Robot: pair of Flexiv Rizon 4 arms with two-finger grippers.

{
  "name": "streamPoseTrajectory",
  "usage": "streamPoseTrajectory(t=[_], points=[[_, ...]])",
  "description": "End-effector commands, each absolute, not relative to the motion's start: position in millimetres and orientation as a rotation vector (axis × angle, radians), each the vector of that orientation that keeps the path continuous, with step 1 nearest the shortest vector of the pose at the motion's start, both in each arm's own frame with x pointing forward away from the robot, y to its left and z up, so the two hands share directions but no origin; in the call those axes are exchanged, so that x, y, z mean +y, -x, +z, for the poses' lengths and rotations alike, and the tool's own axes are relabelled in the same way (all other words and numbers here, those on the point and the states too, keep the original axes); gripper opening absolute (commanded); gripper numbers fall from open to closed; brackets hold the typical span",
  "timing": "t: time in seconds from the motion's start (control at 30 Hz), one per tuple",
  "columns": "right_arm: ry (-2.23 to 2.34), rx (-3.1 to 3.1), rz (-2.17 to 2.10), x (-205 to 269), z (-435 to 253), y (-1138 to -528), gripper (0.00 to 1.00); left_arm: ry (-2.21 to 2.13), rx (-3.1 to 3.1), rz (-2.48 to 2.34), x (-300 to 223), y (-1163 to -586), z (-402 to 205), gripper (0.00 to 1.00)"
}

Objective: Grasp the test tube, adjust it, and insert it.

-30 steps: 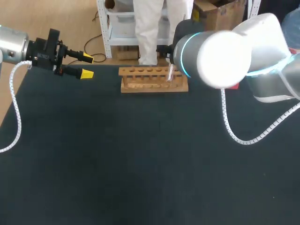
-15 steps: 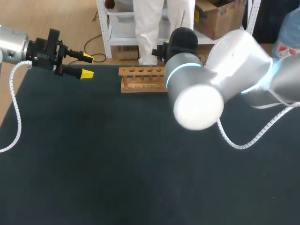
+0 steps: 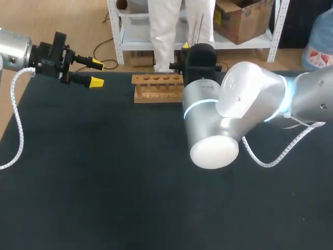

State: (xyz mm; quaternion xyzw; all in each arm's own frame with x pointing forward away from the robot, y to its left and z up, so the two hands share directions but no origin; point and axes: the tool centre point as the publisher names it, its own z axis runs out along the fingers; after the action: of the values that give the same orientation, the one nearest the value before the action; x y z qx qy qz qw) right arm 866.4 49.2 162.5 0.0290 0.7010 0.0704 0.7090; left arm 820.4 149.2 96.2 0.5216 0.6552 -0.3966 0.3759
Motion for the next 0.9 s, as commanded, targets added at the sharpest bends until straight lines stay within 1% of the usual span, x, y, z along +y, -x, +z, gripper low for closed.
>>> streamPoseTrajectory(t=[0.03, 0.9], points=[[-0.041, 1.535, 0.168, 49.7, 161.4, -873.0, 0.0, -1.335, 1.673, -1.014, 149.6, -820.5, 95.2, 1.0], [-0.014, 1.525, 0.148, 50.0, 141.2, -889.8, 0.0, -1.335, 1.673, -1.014, 149.6, -820.5, 95.2, 1.0]])
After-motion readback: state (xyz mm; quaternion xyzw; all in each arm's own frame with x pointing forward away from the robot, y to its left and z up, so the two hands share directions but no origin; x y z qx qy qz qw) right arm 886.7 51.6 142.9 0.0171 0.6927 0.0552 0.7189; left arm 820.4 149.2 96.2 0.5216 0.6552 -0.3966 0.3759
